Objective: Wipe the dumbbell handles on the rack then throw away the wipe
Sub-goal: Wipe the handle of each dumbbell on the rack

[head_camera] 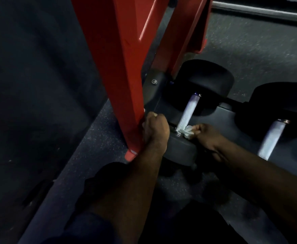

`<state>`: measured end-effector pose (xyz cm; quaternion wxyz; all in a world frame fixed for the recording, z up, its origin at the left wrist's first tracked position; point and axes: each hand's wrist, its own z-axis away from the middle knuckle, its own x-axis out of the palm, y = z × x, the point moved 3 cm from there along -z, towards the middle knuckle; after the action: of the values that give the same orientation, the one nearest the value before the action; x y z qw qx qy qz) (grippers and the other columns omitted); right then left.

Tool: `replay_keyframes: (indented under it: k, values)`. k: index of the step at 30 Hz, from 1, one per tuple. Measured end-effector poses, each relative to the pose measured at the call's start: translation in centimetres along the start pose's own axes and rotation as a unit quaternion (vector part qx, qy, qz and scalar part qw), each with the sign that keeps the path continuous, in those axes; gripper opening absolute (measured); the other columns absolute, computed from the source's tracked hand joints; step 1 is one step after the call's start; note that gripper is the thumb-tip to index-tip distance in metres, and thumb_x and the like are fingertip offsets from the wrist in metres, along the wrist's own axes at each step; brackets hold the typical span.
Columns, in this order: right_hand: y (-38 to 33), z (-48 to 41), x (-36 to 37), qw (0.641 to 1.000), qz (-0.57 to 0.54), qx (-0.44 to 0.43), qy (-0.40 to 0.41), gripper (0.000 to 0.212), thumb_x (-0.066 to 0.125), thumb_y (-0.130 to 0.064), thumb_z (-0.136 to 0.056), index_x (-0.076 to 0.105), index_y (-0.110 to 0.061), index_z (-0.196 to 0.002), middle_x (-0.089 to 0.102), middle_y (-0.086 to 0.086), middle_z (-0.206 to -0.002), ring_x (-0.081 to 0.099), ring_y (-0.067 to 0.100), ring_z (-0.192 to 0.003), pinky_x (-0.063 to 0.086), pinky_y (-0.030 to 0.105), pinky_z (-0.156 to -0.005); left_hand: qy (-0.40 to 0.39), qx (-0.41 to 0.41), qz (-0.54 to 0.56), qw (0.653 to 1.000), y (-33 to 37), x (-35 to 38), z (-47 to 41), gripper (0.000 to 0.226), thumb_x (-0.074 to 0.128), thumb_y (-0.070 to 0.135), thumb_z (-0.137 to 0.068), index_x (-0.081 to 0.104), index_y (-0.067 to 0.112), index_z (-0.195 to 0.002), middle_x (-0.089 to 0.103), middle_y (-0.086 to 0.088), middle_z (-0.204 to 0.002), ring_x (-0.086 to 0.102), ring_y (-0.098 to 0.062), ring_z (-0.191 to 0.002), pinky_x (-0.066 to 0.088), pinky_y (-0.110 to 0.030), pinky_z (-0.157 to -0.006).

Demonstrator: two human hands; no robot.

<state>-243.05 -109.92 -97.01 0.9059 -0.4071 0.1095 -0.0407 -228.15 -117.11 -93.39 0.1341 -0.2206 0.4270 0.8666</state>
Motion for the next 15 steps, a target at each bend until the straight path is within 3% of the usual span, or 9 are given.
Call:
replay_keyframes:
  k: [2, 4, 6, 10, 13, 15]
  values:
    - [0.2, -0.7, 0.2, 0.999, 0.042, -0.021, 0.001, 0.022, 0.07, -0.008, -0.092, 0.065, -0.013, -0.072, 0.064, -0.004, -0.063, 0.053, 0.004, -0.061, 0.043, 0.021, -0.06, -0.023, 0.012, 0.003, 1.0, 0.0, 0.4, -0.2, 0.046, 0.036, 0.032, -0.088, 0.065, 0.009, -0.115, 0.068, -0.017, -0.125, 0.06, -0.038, -0.119, 0.049, -0.048, -0.103]
    - [-0.3, -1.4, 0.6, 0.997, 0.071, -0.023, -0.02, 0.01, 0.068, -0.01, -0.093, 0.068, -0.01, -0.083, 0.066, -0.001, -0.073, 0.056, 0.007, -0.068, 0.045, 0.021, -0.062, 0.003, 0.013, -0.008, 1.0, 0.0, 0.2, -0.2, 0.039, 0.037, 0.034, -0.086, 0.066, 0.017, -0.107, 0.072, -0.013, -0.116, 0.065, -0.035, -0.111, 0.051, -0.046, -0.1]
    - [-0.3, -1.2, 0.5, 0.999, 0.039, -0.017, -0.029, 0.004, 0.069, -0.006, -0.092, 0.068, -0.008, -0.088, 0.066, -0.001, -0.074, 0.058, 0.004, -0.067, 0.045, 0.017, -0.061, 0.028, 0.015, -0.009, 0.999, -0.2, -0.1, -0.1, 0.03, 0.041, 0.031, -0.088, 0.066, 0.019, -0.1, 0.075, -0.009, -0.107, 0.067, -0.032, -0.104, 0.052, -0.044, -0.096]
    - [1.5, 1.5, -1.2, 0.999, -0.03, 0.041, 0.0, 0.015, 0.068, 0.0, -0.091, 0.064, -0.014, -0.093, 0.065, -0.005, -0.071, 0.057, 0.002, -0.063, 0.045, 0.013, -0.058, -0.011, 0.011, 0.003, 1.0, -0.5, 0.7, -0.5, 0.04, 0.038, 0.027, -0.098, 0.063, 0.002, -0.116, 0.067, -0.023, -0.119, 0.062, -0.041, -0.113, 0.052, -0.049, -0.1]
    - [0.8, 0.3, -0.6, 0.999, -0.019, 0.039, 0.006, 0.018, 0.065, 0.003, -0.092, 0.065, -0.015, -0.09, 0.066, -0.006, -0.069, 0.058, 0.002, -0.062, 0.046, 0.012, -0.056, 0.009, 0.036, -0.033, 0.999, 0.3, 0.0, -0.2, 0.035, 0.039, 0.033, -0.08, 0.066, 0.016, -0.093, 0.075, -0.012, -0.101, 0.067, -0.035, -0.1, 0.052, -0.041, -0.091]
    - [0.0, -0.2, -0.1, 0.999, 0.037, 0.022, 0.015, 0.014, 0.068, -0.004, -0.091, 0.067, -0.017, -0.085, 0.07, -0.006, -0.071, 0.061, 0.004, -0.066, 0.05, 0.02, -0.065, -0.003, 0.041, -0.035, 0.999, 0.6, -0.4, 0.0, 0.028, 0.044, 0.031, -0.082, 0.067, 0.018, -0.091, 0.075, -0.009, -0.103, 0.066, -0.032, -0.101, 0.049, -0.035, -0.088]
